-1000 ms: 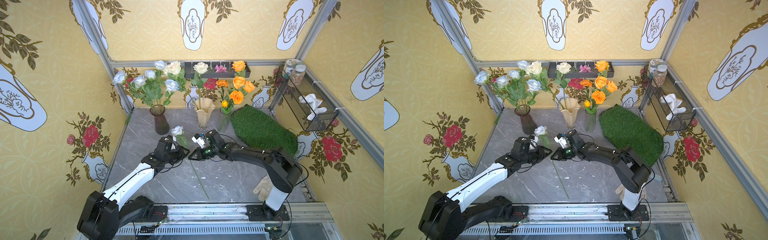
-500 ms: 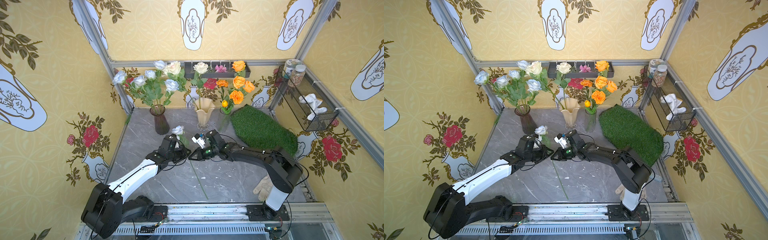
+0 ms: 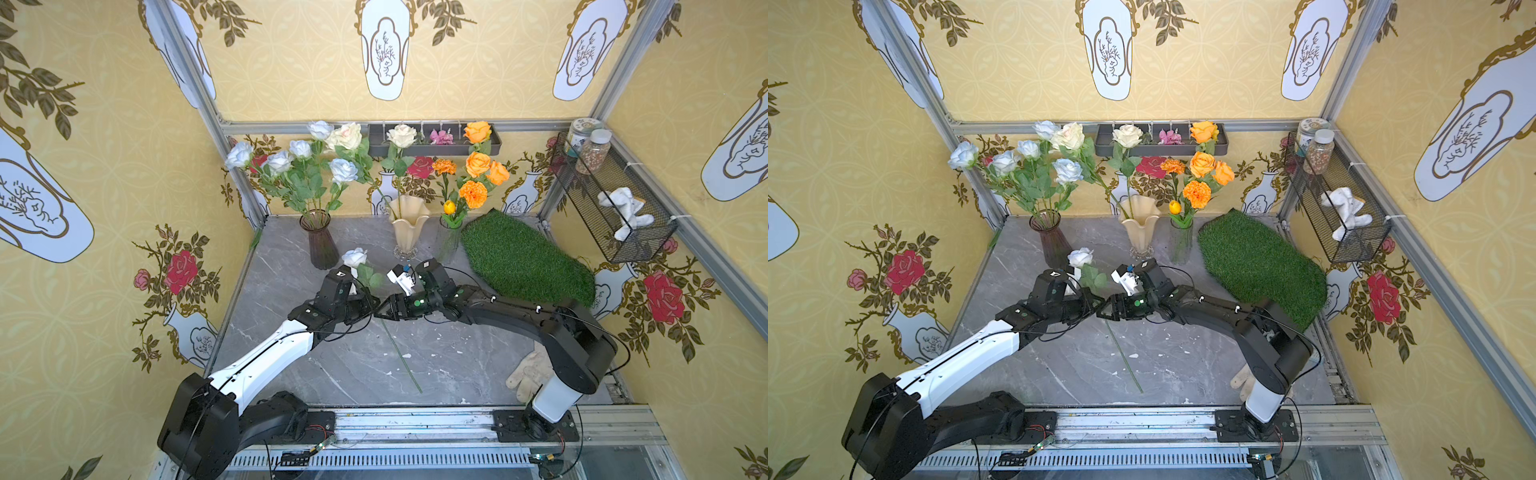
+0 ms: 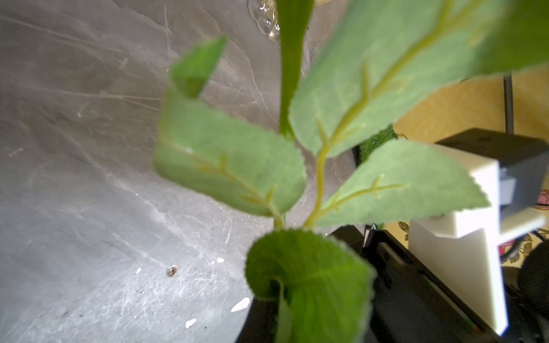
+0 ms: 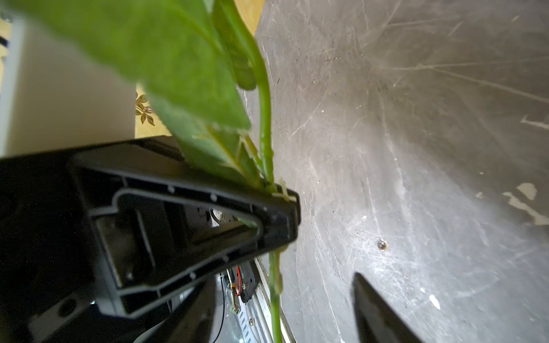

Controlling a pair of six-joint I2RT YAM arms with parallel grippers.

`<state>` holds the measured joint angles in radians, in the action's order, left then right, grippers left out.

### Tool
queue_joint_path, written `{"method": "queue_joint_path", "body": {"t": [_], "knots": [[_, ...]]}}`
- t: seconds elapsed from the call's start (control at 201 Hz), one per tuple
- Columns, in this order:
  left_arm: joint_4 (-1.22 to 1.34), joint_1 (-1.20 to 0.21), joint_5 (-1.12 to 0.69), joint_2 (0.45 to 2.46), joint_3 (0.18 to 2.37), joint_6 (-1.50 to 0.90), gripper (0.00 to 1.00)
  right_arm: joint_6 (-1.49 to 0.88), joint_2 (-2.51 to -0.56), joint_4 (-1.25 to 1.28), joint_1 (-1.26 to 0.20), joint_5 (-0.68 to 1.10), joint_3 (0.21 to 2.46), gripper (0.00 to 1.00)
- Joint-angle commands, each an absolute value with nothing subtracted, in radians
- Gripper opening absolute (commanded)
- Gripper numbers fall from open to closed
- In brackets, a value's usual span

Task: Arrange the flowers in different vases according to their colors
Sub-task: Pick up the flower at the center of the board, then insert the flower into the vase.

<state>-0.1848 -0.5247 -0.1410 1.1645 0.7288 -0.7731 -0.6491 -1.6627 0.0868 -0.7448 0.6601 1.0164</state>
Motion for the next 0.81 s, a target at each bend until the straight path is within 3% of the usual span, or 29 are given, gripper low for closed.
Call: {"method": "queue_joint_path", "body": {"t": [0.0, 0.154, 0.289, 0.483, 0.633, 0.802], "knots": [[-0.244, -0.525, -0.058, 1.146, 0.763, -0.739, 0.00, -0.609, -1.589, 0.091, -0.744, 0.532, 0.983, 0.97], [-0.388, -0.525, 0.095, 1.153, 0.884, -0.648, 0.00, -0.612, -1.469, 0.105, -0.743, 0.359, 0.910, 0.97], [-0.544, -0.519, 0.374, 1.153, 1.024, -0.550, 0.00, -0.629, -1.362, 0.155, -0.737, 0.200, 0.823, 0.97], [-0.609, -0.455, 0.636, 1.149, 1.262, -0.381, 0.00, -0.678, -1.251, 0.325, -0.732, 0.009, 0.672, 0.97], [-0.527, -0.362, 0.776, 1.181, 1.445, -0.212, 0.00, -0.679, -1.187, 0.552, -0.735, -0.099, 0.527, 0.97], [-0.225, -0.324, 0.889, 1.252, 1.556, 0.068, 0.00, -0.622, -1.196, 0.634, -0.759, -0.119, 0.499, 0.97]]}}
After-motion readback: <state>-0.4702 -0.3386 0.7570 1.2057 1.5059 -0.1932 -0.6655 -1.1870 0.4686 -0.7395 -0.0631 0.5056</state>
